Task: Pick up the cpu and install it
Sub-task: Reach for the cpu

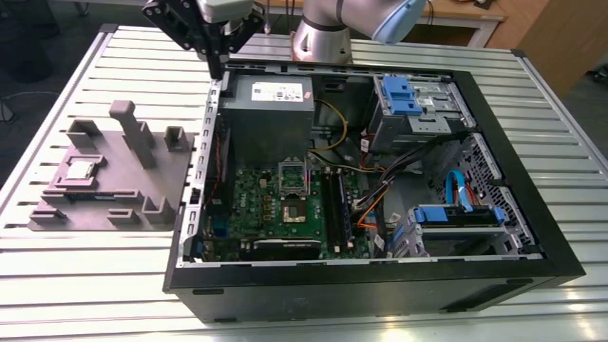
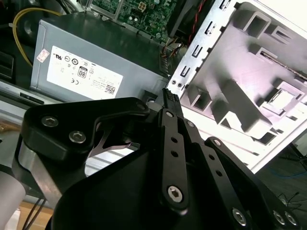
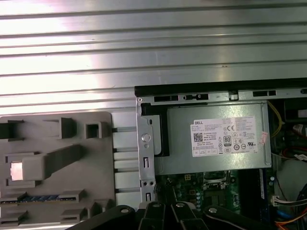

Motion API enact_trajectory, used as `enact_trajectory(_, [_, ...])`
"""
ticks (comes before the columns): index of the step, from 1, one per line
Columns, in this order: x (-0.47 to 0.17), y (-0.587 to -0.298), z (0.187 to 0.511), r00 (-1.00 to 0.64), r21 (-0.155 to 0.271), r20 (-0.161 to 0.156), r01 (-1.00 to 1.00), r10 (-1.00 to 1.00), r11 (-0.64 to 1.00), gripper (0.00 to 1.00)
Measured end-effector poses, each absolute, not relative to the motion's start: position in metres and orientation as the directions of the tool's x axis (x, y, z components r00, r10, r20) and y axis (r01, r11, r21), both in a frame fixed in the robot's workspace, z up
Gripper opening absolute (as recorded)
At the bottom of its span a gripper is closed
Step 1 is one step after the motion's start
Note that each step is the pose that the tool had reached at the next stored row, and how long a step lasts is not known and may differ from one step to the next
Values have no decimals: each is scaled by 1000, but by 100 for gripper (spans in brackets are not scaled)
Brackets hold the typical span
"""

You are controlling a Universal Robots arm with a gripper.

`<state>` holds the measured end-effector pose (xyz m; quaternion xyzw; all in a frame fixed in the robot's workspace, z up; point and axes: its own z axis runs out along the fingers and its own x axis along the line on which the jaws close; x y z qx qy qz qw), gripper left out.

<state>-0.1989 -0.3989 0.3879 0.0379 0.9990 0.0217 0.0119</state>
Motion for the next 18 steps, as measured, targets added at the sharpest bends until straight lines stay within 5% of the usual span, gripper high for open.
enact_trajectory(18, [-206, -399, 388, -997, 44, -22, 75, 76, 996, 10])
